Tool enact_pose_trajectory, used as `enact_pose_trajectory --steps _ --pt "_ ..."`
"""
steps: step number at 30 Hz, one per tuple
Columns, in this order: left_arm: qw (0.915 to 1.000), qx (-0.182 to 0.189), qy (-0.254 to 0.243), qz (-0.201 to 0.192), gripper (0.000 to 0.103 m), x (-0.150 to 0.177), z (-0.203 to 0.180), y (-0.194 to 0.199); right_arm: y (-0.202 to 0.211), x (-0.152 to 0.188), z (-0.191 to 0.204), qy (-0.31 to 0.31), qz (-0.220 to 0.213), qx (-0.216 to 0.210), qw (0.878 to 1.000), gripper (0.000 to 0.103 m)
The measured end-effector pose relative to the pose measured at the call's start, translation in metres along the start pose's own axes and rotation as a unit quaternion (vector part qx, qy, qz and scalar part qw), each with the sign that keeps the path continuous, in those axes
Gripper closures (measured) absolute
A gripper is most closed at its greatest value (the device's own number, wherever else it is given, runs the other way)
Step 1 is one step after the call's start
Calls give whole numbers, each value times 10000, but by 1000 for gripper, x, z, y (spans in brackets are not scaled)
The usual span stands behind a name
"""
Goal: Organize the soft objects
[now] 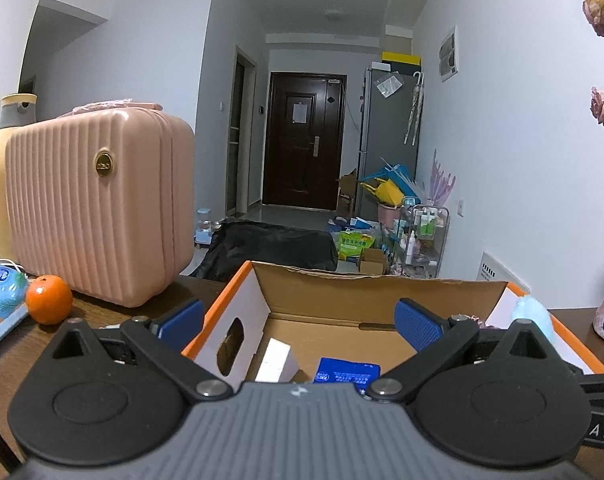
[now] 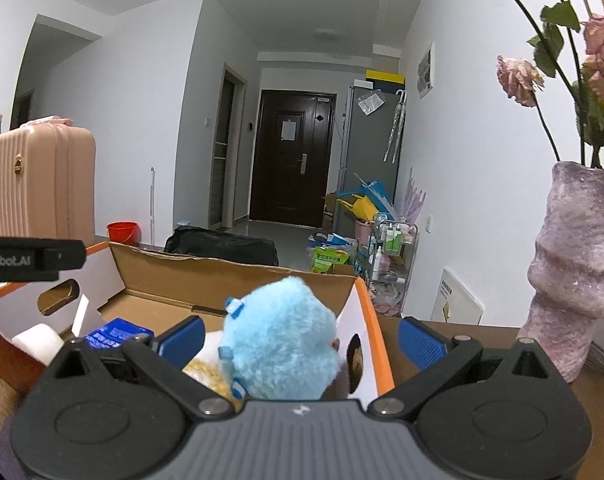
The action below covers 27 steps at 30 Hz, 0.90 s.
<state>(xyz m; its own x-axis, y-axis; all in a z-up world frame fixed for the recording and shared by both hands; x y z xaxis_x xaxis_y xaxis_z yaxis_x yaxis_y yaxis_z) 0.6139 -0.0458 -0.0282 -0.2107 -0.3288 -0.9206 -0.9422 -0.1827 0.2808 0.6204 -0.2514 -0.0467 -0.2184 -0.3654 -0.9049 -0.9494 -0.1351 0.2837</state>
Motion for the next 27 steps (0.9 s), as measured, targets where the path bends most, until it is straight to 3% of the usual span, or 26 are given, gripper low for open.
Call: enact_pose_trajectory --steps 27 --pt "9999 -83 7 -139 0 5 26 56 55 19 -6 -136 54 138 9998 0"
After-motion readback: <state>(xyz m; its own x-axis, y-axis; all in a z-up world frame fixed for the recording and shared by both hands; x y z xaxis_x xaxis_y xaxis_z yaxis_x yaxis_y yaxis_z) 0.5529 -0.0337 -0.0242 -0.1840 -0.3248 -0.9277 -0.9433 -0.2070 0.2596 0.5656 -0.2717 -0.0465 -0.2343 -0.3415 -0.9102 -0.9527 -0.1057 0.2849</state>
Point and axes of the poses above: each gripper's, at about its wrist camera, not at the fingertips, and y roughly against the way its jaws point, z to its left, x to its underside, the point moved 7 cm from there along -y, roughly the way its jaws point, and after that the axes turned 13 degrees about y, right-handed, at the moved point
